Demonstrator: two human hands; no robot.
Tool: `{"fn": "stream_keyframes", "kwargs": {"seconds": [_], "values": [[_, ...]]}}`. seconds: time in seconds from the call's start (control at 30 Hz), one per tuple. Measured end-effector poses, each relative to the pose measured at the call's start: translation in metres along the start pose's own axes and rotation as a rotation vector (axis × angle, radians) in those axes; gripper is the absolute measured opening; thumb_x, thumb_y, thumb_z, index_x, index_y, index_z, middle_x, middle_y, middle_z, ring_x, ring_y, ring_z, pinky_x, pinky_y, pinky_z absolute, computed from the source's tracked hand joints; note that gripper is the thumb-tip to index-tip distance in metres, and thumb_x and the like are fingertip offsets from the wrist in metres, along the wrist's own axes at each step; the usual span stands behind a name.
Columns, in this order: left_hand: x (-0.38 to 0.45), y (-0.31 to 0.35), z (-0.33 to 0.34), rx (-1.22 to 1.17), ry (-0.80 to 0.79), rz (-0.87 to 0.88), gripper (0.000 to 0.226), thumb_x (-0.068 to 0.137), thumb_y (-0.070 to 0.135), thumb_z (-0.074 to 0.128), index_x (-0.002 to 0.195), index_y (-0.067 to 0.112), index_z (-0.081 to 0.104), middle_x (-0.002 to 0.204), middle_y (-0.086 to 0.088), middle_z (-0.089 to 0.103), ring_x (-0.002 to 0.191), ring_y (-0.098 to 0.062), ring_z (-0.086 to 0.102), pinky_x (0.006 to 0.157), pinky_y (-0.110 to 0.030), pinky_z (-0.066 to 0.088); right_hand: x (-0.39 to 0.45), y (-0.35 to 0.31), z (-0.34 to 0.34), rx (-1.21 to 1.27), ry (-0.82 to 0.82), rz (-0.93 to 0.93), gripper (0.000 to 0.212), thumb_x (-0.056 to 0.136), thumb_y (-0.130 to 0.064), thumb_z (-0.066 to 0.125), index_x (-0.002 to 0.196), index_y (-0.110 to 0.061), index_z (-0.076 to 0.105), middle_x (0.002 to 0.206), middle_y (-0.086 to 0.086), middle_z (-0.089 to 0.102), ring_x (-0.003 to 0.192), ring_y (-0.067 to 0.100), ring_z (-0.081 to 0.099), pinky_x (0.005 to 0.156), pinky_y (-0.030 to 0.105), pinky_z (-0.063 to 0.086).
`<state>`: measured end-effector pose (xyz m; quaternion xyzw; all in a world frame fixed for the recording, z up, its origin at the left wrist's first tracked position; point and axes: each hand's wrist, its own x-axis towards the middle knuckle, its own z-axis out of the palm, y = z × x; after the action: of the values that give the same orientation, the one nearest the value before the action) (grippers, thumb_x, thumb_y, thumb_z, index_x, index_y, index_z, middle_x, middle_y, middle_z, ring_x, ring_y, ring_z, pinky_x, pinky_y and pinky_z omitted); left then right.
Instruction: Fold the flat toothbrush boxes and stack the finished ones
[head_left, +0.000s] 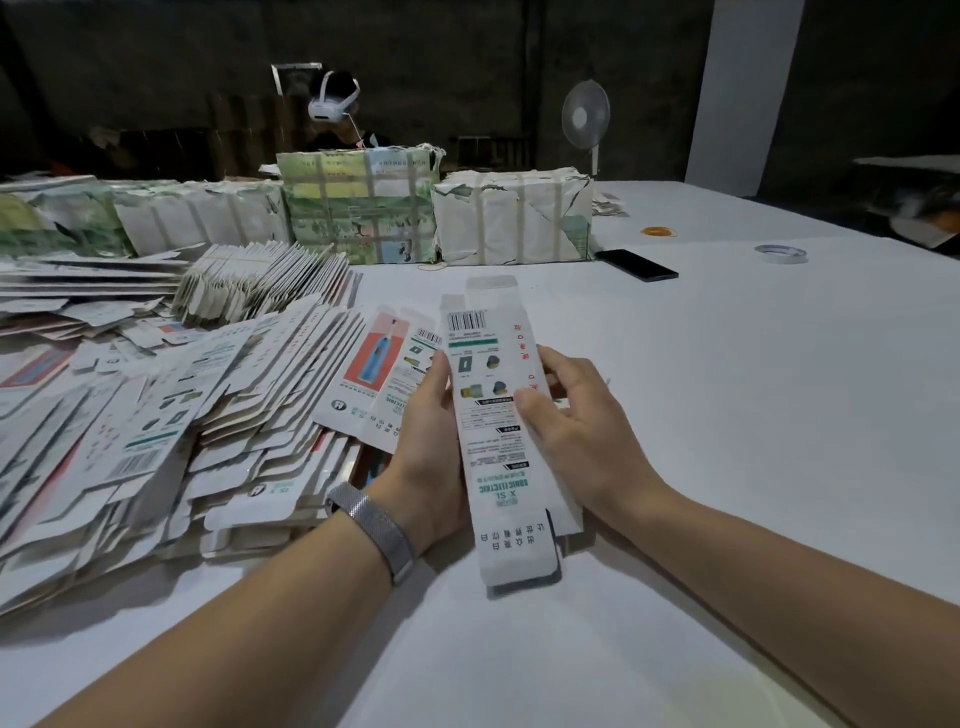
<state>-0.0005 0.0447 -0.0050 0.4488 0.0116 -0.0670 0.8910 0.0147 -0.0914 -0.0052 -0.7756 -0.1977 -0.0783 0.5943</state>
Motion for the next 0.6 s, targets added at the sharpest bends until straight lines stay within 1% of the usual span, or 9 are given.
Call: {"fn": "stream_keyframes", "kwargs": {"seconds": [0.07,0.13,0.17,0.2,0.27,0.37,0.4,0.5,0.6], "values": [[0.0,0.0,-0.001,0.017,-0.046,-0.036,0.072,0.101,0.065,0.026,0.113,0.016,0.078,0.126,-0.018,0.07,0.112,-0.036,0.069,0.086,-0.047,0.06,-0.001,-0.001,-0.003,0.054,0.041,0.02,0.023,0.097,-0.026,0.058,0.118,-0.036,0.062,0.111,-0.009,0.054,0.098,0.004,0.064,0.083,0.026,0.057],[-0.001,0.001,-0.001,0.064,-0.056,-0.037,0.068,0.098,0.066,0.033,0.117,0.017,0.076,0.127,-0.018,0.069,0.113,-0.037,0.068,0.093,-0.05,0.058,-0.003,-0.003,-0.005,0.096,0.022,0.036,0.024,0.097,-0.027,0.058,0.12,-0.034,0.062,0.115,-0.004,0.058,0.095,0.008,0.068,0.076,0.026,0.06],[-0.002,0.001,-0.001,0.102,-0.056,-0.019,0.064,0.096,0.065,0.037,0.115,0.019,0.078,0.122,-0.017,0.071,0.108,-0.036,0.071,0.09,-0.048,0.059,-0.005,-0.004,-0.007,0.124,-0.011,0.043,0.023,0.097,-0.029,0.058,0.119,-0.036,0.062,0.117,-0.001,0.062,0.094,0.012,0.07,0.076,0.031,0.061],[-0.002,0.001,-0.001,0.143,-0.057,0.002,0.06,0.094,0.064,0.04,0.107,0.021,0.08,0.112,-0.015,0.075,0.098,-0.033,0.074,0.082,-0.044,0.062,-0.006,-0.005,-0.008,0.16,-0.043,0.049,0.022,0.096,-0.032,0.058,0.117,-0.039,0.061,0.116,0.0,0.067,0.093,0.015,0.072,0.075,0.036,0.062],[-0.003,0.001,-0.002,0.2,-0.084,0.02,0.058,0.092,0.062,0.039,0.092,0.024,0.083,0.092,-0.007,0.078,0.08,-0.023,0.076,0.067,-0.033,0.061,-0.012,-0.005,-0.01,0.23,-0.082,0.039,0.02,0.094,-0.035,0.057,0.113,-0.04,0.062,0.107,-0.005,0.074,0.091,0.017,0.074,0.073,0.037,0.063],[-0.004,0.003,0.0,0.229,-0.139,0.047,0.055,0.09,0.058,0.038,0.09,0.026,0.083,0.089,-0.003,0.077,0.078,-0.018,0.074,0.071,-0.03,0.061,-0.015,-0.004,-0.015,0.321,-0.085,0.076,0.025,0.096,-0.038,0.058,0.116,-0.026,0.067,0.103,0.003,0.075,0.09,0.027,0.073,0.072,0.043,0.062],[-0.004,0.003,0.001,0.222,-0.159,0.055,0.054,0.092,0.056,0.037,0.091,0.026,0.082,0.09,-0.003,0.077,0.079,-0.018,0.074,0.072,-0.029,0.061,-0.016,-0.003,-0.016,0.342,-0.083,0.083,0.025,0.098,-0.037,0.058,0.117,-0.022,0.067,0.1,0.007,0.075,0.083,0.027,0.073,0.066,0.04,0.062],[-0.006,0.0,0.003,0.226,-0.2,0.07,0.057,0.101,0.048,0.03,0.09,0.029,0.082,0.087,-0.001,0.078,0.078,-0.016,0.075,0.068,-0.027,0.06,-0.015,-0.003,-0.019,0.424,-0.085,0.103,0.029,0.099,-0.032,0.054,0.118,-0.014,0.067,0.088,0.004,0.076,0.059,0.01,0.067,0.045,0.016,0.048],[-0.009,-0.002,0.005,0.234,-0.221,0.046,0.058,0.101,0.05,0.028,0.092,0.031,0.082,0.088,0.0,0.078,0.08,-0.017,0.076,0.068,-0.028,0.06,-0.015,-0.004,-0.02,0.508,-0.111,0.132,0.03,0.101,-0.028,0.051,0.118,-0.008,0.065,0.075,-0.003,0.074,0.052,0.007,0.066,0.041,0.011,0.045]]}}
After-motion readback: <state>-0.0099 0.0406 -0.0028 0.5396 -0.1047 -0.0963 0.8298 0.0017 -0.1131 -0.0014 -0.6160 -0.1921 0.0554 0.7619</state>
